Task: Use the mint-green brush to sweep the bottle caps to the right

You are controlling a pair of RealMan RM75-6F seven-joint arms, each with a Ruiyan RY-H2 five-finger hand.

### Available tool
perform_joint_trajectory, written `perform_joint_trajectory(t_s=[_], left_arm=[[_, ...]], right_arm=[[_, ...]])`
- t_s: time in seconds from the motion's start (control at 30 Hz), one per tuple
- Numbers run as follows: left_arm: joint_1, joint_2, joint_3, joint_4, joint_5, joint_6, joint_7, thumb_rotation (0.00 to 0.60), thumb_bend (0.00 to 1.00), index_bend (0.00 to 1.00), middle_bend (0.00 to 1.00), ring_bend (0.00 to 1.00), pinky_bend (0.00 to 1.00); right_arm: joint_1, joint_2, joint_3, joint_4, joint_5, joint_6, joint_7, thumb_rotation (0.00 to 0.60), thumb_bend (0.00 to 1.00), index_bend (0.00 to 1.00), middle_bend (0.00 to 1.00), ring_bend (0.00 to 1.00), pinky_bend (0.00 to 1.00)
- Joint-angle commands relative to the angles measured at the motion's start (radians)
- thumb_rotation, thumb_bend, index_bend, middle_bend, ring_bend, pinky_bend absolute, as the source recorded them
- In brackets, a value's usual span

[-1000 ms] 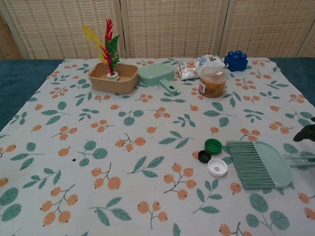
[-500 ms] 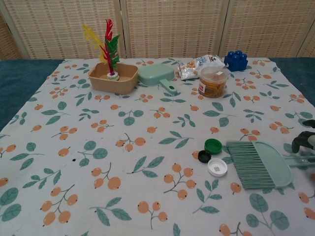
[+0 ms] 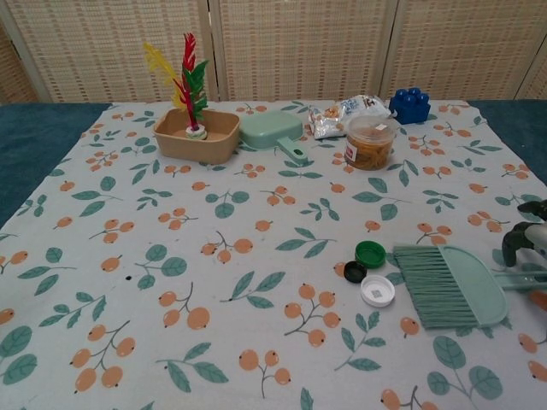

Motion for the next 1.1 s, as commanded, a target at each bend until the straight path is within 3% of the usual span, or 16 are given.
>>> perform_joint_trajectory(t_s=[0.03,0.6,0.83,1.1], left_arm=[[0.000,-0.001,0.000,0.000,-0.001,-0.002,0.001,0.600,0.39,0.00,0.00,0.00,0.10],[0.000,0.000,-0.003,0.000,-0.008,-0.002,0.000,0.600,0.39,0.00,0.00,0.00,0.10],[-0.001,-0.002,-0.003,0.000,-0.009,-0.005,0.002,0.600,0.39,0.00,0.00,0.00,0.10],[0.000,0.000,-0.002,0.001,-0.006,0.000,-0.002,0.600,0.39,0.00,0.00,0.00,0.10]], right_arm=[[0.012,0.000,0.000,-0.011,0.014,0.000,-0.019,0.600,0.26,0.39,0.27,0.02,0.00],[0.048,-0.032,-0.028,0.001,0.084,0.021,-0.072,0.600,0.27,0.42,0.27,0.04,0.00],[0.055,-0.040,-0.038,0.016,0.086,0.036,-0.062,0.600,0.29,0.58,0.39,0.17,0.00],[0.058,-0.041,-0.052,0.030,0.072,0.056,-0.036,0.600,0.30,0.69,0.48,0.28,0.00]])
